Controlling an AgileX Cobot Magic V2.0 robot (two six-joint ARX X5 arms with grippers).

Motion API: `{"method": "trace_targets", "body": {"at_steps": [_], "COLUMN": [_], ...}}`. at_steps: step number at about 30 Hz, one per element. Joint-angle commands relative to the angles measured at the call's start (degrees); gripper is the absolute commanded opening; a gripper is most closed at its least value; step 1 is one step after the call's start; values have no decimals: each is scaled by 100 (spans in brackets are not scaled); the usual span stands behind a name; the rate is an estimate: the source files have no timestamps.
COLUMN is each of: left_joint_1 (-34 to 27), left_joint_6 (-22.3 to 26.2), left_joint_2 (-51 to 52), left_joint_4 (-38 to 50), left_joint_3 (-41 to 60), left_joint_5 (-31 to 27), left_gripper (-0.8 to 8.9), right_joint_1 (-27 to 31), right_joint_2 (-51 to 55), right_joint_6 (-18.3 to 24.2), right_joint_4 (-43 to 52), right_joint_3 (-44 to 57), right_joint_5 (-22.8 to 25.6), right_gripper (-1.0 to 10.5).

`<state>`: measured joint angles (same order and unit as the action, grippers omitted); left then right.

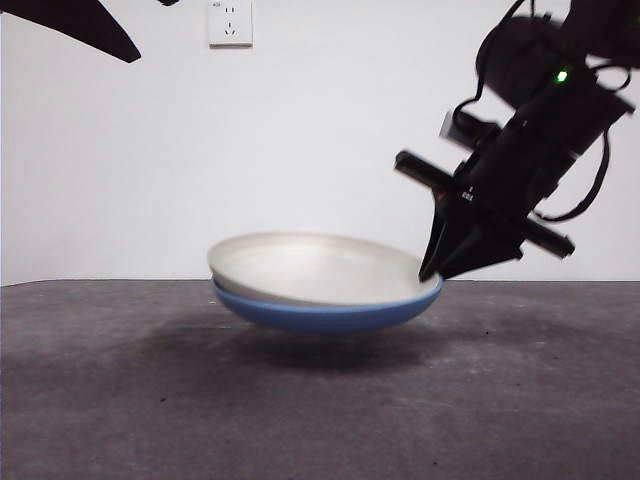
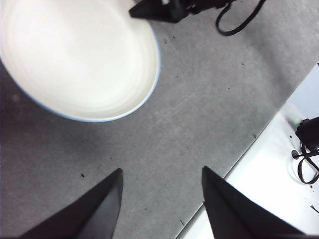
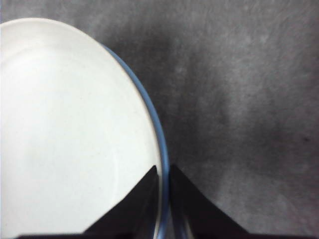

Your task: Pick up the white plate, put it on the blue plate, put it on desk

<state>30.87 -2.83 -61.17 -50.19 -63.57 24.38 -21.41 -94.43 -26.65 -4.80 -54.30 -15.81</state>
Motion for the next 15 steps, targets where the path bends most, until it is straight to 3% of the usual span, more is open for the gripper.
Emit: {"method": "trace_targets", "body": {"at_steps": [1,12,15], "left_joint_1": [26,26,26], "left_joint_6": [66,66,66], "left_joint_2": [-26,-26,-26], "left_joint_4": [52,50,50], "left_joint_3": [-37,-37,-37], "left_joint_5": [33,33,33], "left_gripper": [253,253,252], "right_joint_1": [-61,-59,-61], "right_joint_2": [-256,-520,-520], "right_joint_6": [-264,-271,-273], "right_joint_4": [205,195,129], "right_joint_3": [-131,-131,-131], "right_joint_5": [-15,96,87], "right_gripper": [13,19,169]}}
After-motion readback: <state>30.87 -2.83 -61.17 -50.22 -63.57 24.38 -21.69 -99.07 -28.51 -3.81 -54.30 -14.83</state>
